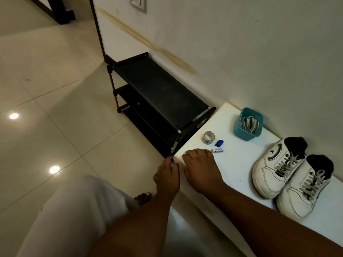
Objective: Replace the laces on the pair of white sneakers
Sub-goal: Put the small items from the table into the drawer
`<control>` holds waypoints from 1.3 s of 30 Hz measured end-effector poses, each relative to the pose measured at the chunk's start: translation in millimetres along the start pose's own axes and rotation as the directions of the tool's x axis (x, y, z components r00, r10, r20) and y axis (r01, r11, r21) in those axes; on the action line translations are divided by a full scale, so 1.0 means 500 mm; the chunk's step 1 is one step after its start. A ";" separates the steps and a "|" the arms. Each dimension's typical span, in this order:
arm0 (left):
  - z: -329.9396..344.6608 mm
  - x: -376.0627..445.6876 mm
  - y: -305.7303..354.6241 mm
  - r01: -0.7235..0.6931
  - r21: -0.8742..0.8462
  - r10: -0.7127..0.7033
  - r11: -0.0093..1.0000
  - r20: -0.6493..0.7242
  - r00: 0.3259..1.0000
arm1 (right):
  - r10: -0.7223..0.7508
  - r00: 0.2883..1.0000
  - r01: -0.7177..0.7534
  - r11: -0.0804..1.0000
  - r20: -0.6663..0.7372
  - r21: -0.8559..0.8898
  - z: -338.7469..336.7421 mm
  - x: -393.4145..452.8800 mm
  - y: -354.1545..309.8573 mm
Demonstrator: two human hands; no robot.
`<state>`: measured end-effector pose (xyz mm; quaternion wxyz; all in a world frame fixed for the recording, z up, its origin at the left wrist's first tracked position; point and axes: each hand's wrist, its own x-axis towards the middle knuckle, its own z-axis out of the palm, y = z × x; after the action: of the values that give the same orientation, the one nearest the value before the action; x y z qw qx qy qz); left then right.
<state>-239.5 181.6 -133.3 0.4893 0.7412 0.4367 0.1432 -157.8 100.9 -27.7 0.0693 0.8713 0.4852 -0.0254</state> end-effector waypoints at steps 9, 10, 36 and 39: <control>-0.040 0.014 0.038 0.026 0.177 -0.047 0.984 0.118 0.992 | 0.061 0.998 -0.059 0.996 -0.015 0.072 -0.005 -0.043 0.007; -0.050 0.021 0.044 0.021 0.220 -0.053 0.975 0.139 0.989 | 0.077 0.997 -0.076 0.994 -0.012 0.077 -0.006 -0.055 0.010; -0.143 -0.048 0.230 -0.500 0.838 -0.381 -0.221 0.397 0.835 | 0.529 0.849 -0.508 0.806 0.014 0.303 0.000 -0.279 0.097; -0.136 -0.060 0.250 -0.490 0.836 -0.361 -0.245 0.391 0.847 | 0.490 0.871 -0.473 0.823 0.027 0.316 -0.004 -0.261 0.107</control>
<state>-236.7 181.4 12.1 -0.2036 0.8582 0.1778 -0.4364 -181.4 -36.6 -6.2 -0.0786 0.9655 0.2409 -0.0595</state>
